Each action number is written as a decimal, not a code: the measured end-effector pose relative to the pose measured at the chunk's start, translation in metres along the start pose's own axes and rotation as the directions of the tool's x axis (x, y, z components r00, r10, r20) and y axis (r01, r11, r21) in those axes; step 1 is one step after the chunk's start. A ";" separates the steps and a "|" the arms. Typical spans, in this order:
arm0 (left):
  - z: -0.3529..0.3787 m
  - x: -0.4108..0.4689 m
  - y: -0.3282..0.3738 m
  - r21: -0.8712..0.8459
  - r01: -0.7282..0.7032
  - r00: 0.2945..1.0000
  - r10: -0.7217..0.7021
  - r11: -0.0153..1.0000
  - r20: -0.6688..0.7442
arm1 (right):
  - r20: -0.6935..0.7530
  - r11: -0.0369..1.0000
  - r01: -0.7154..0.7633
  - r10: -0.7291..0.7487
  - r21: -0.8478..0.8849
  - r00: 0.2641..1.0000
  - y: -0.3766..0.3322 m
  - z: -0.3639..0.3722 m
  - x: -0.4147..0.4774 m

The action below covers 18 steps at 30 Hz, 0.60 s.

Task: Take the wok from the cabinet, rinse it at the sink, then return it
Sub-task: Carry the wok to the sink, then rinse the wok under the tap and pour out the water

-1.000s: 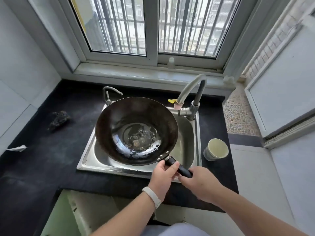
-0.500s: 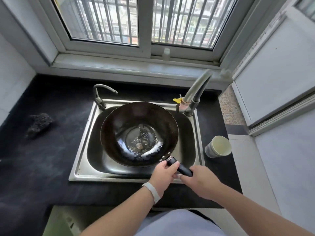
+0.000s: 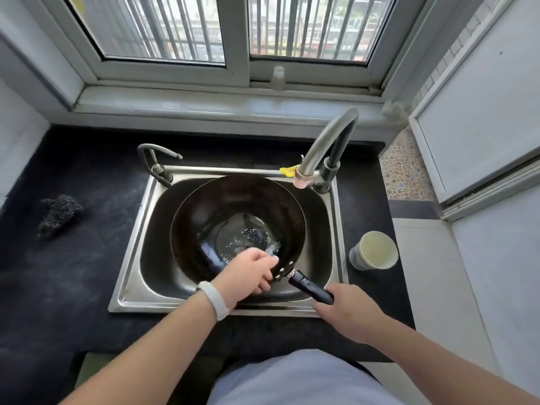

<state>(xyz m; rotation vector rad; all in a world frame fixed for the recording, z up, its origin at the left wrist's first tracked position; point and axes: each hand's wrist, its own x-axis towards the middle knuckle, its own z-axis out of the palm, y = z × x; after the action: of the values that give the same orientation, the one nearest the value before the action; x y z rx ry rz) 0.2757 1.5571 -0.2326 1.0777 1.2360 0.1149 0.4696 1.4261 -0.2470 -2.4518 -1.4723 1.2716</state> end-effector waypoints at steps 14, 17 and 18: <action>-0.007 0.118 0.145 0.546 -0.343 0.890 0.450 0.764 -0.070 | 0.099 1.000 0.005 -0.005 -0.005 0.995 0.032 -0.017 0.014; 0.001 0.135 0.159 0.539 -0.356 0.899 0.437 0.763 -0.025 | 0.106 1.000 0.000 0.000 -0.002 0.994 0.036 -0.018 0.017; 0.003 0.138 0.164 0.510 -0.335 0.916 0.400 0.793 -0.021 | 0.109 1.000 -0.003 0.003 -0.001 0.994 0.037 -0.019 0.018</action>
<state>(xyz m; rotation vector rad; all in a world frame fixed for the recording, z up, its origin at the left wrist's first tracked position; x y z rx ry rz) 0.4068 1.7248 -0.2131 1.7904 1.1822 0.1712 0.5129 1.4257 -0.2599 -2.4217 -1.4929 1.4273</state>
